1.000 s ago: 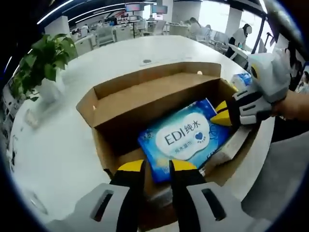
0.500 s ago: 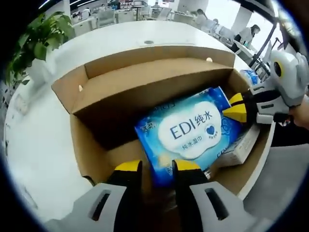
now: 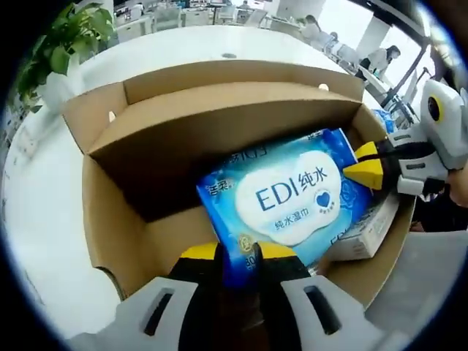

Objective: Operate the shoe box by opening the lid, removing the specified soft item, and placing it in the target area until the item is outside and the box remains undamaged.

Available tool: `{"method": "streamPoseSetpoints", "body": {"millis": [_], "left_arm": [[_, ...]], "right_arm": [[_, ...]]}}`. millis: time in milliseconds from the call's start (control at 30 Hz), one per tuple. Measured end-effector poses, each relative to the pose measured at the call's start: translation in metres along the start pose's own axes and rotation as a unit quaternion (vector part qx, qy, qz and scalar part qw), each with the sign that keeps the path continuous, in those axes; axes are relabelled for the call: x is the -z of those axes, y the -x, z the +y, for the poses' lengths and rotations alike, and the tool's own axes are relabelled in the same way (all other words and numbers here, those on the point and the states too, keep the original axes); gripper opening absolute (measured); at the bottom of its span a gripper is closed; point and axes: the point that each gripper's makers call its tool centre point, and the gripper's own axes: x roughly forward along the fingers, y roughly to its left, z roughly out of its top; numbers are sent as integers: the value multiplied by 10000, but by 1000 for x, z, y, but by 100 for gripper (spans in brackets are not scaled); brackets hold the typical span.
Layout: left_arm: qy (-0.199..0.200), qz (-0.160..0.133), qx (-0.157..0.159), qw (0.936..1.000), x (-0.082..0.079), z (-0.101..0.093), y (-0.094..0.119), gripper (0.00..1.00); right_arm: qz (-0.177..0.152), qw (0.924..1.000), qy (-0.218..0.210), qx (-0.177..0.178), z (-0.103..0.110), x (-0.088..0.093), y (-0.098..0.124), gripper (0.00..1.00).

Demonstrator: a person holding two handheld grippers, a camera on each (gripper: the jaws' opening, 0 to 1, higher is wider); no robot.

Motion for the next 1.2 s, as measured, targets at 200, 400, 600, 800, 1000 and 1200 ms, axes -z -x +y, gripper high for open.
{"method": "streamPoseSetpoints", "body": {"millis": [200, 400, 600, 800, 1000, 1200], "left_arm": [[191, -222, -16, 9996, -3, 4, 2, 5], [87, -288, -129, 9995, -7, 2, 6, 1], [51, -502, -158, 9986, -12, -1, 19, 0], [47, -744, -203, 9970, -21, -2, 33, 0], [73, -936, -205, 9954, -29, -4, 48, 0], [14, -1100, -224, 9937, -38, -7, 64, 0]], "right_arm": [[-62, 9999, -79, -27, 0, -1, 2, 0], [-279, 9996, -84, -63, 3, -10, 10, 0], [-434, 9990, -127, -42, 2, -17, 17, 0], [-596, 9981, -149, -39, 3, -26, 25, 0], [-735, 9970, -238, -63, 4, -35, 34, 0], [-862, 9957, -334, -94, 6, -42, 45, 0]]}}
